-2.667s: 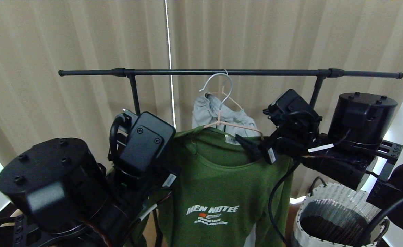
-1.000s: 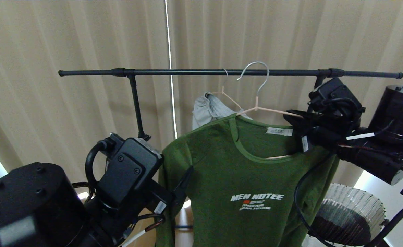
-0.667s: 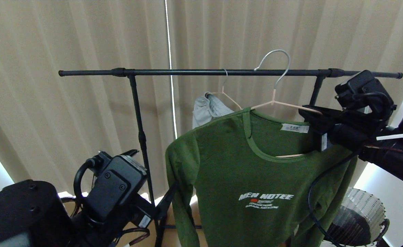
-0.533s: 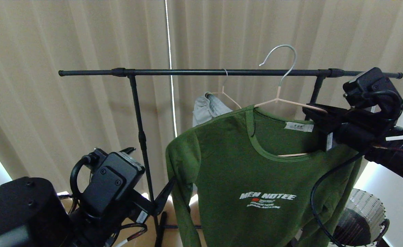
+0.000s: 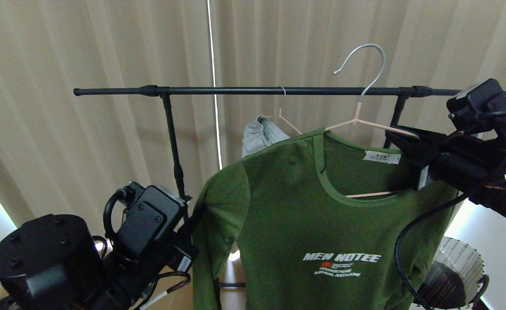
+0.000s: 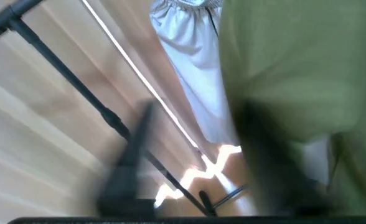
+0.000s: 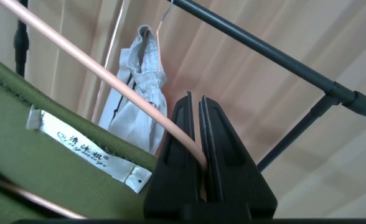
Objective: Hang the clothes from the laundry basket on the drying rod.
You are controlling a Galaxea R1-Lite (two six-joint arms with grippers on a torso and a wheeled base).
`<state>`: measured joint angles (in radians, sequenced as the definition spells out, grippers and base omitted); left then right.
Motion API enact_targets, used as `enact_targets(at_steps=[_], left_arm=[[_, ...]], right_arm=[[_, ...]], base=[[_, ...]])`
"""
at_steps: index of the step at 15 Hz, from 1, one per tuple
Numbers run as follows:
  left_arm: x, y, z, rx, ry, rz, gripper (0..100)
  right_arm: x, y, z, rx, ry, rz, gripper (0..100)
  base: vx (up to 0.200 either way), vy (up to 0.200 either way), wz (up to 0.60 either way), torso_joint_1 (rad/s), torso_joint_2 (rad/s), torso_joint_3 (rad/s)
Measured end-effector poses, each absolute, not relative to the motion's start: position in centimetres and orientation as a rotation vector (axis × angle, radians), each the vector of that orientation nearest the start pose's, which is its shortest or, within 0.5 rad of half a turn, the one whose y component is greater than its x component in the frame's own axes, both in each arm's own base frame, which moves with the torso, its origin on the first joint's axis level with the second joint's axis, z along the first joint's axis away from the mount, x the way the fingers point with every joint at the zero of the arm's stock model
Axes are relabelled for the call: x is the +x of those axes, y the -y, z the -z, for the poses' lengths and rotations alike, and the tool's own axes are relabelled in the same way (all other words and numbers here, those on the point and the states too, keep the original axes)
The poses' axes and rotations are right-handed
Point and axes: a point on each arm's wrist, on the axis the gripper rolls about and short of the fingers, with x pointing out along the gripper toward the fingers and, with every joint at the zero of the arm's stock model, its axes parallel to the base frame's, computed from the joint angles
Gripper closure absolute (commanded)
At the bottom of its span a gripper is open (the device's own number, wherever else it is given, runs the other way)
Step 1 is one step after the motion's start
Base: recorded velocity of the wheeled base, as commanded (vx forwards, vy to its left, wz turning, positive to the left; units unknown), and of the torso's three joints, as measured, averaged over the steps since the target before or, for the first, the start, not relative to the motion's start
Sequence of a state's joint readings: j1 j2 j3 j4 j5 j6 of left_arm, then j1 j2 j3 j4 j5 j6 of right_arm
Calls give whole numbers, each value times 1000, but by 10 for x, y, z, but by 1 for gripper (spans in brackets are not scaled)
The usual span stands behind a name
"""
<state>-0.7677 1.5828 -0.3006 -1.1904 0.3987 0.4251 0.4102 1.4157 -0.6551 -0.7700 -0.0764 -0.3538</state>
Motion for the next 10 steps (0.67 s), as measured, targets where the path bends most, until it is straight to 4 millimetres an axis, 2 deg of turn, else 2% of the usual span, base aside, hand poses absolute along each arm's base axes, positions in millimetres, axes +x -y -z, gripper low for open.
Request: enact_targets(at_steps=[3, 5, 10], left_arm=[[173, 151, -140, 451, 4, 366, 100], [174, 144, -133, 456, -10, 338, 100], [174, 110, -119, 455, -39, 218, 100]], right_arm=[[215, -92, -232, -349, 70, -328, 100], [215, -91, -232, -350, 70, -323, 100], [217, -86, -233, -350, 68, -291, 100]], base=[[0, 0, 0, 0, 0, 0], [0, 0, 0, 0, 0, 0], [0, 0, 0, 0, 0, 0]])
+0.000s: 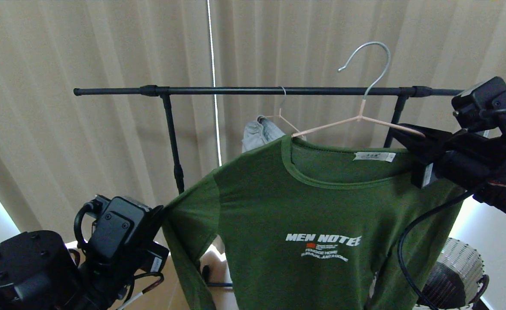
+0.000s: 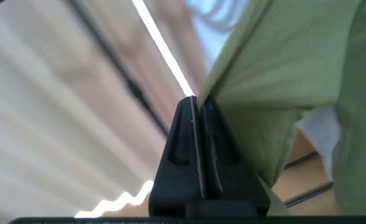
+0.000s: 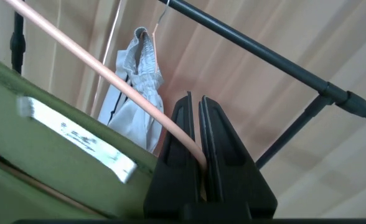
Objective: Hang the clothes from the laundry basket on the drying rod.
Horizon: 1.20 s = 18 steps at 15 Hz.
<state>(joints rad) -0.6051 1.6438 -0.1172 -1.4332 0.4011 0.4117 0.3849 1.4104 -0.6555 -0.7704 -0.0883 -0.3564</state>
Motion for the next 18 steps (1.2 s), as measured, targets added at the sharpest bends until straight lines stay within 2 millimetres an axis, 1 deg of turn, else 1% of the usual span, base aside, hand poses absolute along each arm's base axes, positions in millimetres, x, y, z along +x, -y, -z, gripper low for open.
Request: enact_targets(at_steps=[2, 4, 5, 10, 13, 16, 18], left_arm=[[174, 106, -117, 460, -48, 203, 100], [174, 106, -117, 461, -49, 207, 100], [173, 107, -117, 460, -48, 212, 0], [172, 107, -117, 454, -48, 214, 0], [169, 107, -121, 443, -27, 219, 0], [156, 110, -126, 426, 1, 266, 0], [147, 108, -125, 421, -18, 292, 0]], right_arm=[[218, -85, -233, -352, 63, -285, 100], [218, -84, -232, -352, 59, -284, 100], [218, -84, -232, -354, 59, -283, 100], [218, -84, -231, -358, 50, -278, 100], [219, -79, -228, -365, 16, -244, 100], [220, -72, -226, -374, -23, -214, 100], [218, -64, -225, -384, -69, -160, 100]], base=[[0, 0, 0, 0, 0, 0], [0, 0, 0, 0, 0, 0], [0, 0, 0, 0, 0, 0], [0, 0, 0, 0, 0, 0], [0, 0, 0, 0, 0, 0], [0, 0, 0, 0, 0, 0], [0, 0, 0, 0, 0, 0]])
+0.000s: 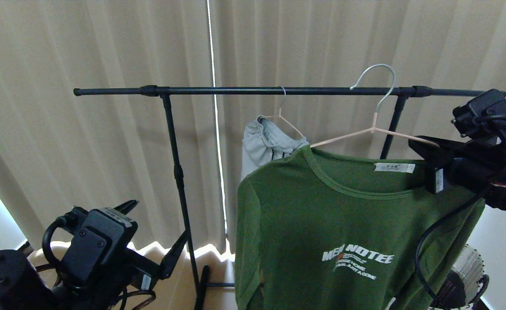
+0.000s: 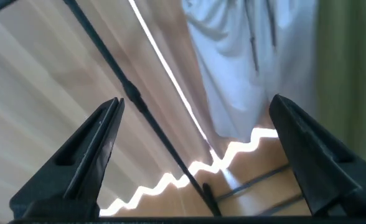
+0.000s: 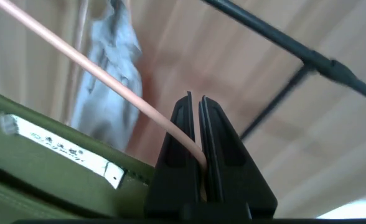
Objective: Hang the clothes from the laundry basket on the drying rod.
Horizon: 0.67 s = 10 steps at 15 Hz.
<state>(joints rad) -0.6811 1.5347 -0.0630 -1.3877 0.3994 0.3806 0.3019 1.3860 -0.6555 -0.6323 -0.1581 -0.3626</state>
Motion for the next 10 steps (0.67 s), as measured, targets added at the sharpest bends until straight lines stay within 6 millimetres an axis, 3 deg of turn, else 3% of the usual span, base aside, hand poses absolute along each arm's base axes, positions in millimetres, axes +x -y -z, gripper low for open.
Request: enact_targets(at_steps=[6, 10], left_arm=[[122, 89, -117, 361, -211, 312, 0], [114, 81, -132, 318, -138, 315, 0]], right_arm=[[187, -32, -225, -418, -248, 16, 100], [154, -10, -226, -435, -360, 178, 100]], base=[[0, 0, 0, 0, 0, 0], [0, 0, 0, 0, 0, 0]])
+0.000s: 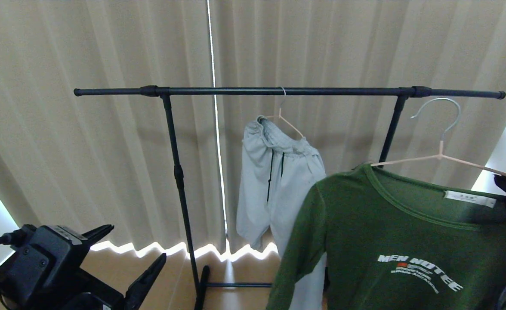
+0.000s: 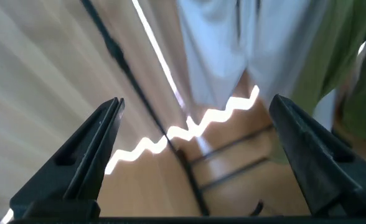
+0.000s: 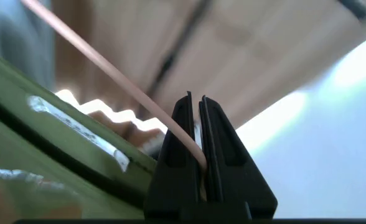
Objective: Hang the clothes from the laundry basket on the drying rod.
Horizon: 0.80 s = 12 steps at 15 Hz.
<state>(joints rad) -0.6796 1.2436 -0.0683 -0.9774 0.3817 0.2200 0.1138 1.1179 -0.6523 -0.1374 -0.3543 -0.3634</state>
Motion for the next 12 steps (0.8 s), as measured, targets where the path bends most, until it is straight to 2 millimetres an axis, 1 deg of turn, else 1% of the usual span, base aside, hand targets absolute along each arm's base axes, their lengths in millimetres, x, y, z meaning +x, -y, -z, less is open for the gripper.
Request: enact_targets(at_steps=[2, 5, 7, 10, 12], left_arm=[[113, 78, -136, 310, -118, 297, 0], [112, 75, -139, 299, -101, 287, 0], [112, 75, -140, 294, -95, 285, 0], [113, 76, -144, 291, -80, 284, 0], [114, 77, -146, 291, -75, 283, 0]], right_arm=[[137, 2, -225, -451, -436, 320, 100], [122, 14, -230, -455, -441, 464, 100], [119, 19, -234, -447, -426, 517, 100], [118, 21, -239, -434, -387, 537, 100], [118, 21, -240, -431, -374, 541, 100]], base=[[0, 0, 0, 0, 0, 0], [0, 0, 0, 0, 0, 0], [0, 0, 0, 0, 0, 0], [0, 0, 0, 0, 0, 0], [200, 0, 0, 0, 2, 5]])
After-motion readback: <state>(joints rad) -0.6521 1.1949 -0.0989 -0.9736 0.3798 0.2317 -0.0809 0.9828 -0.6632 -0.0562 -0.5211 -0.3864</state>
